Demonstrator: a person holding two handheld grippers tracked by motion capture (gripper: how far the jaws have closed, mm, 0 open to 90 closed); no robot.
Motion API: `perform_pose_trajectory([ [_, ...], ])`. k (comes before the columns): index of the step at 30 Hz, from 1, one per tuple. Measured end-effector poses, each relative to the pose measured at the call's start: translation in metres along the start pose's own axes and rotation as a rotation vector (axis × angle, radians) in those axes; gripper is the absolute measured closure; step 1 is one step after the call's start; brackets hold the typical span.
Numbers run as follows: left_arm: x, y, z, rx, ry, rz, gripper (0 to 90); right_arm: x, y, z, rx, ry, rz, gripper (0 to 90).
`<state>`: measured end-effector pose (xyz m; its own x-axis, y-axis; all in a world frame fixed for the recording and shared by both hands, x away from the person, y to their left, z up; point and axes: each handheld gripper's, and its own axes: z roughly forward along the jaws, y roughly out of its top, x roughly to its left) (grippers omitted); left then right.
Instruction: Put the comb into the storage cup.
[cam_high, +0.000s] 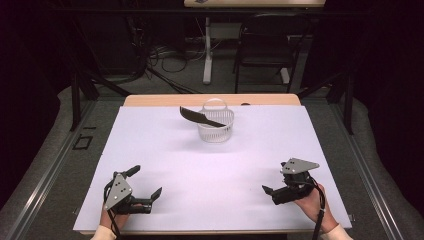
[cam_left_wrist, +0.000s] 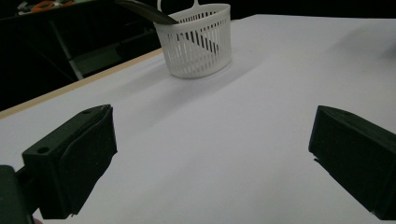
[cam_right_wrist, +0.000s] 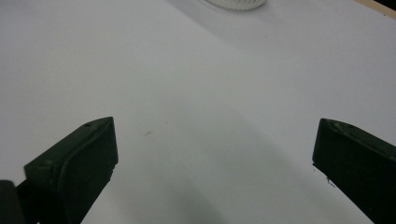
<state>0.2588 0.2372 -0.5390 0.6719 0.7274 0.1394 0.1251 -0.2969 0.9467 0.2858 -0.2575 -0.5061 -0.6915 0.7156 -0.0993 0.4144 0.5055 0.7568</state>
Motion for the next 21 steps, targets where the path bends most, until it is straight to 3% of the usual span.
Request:
perform_pose_trajectory([
  [5,0.000,0.000,0.000,0.001,-0.002,-0.001,0.9,0.002,-0.007,-0.003,-0.018,-0.016,0.022,0.0],
  [21,0.000,0.000,0.000,-0.001,0.000,0.000,0.9,0.013,-0.024,-0.006,-0.040,-0.043,0.020,0.0],
])
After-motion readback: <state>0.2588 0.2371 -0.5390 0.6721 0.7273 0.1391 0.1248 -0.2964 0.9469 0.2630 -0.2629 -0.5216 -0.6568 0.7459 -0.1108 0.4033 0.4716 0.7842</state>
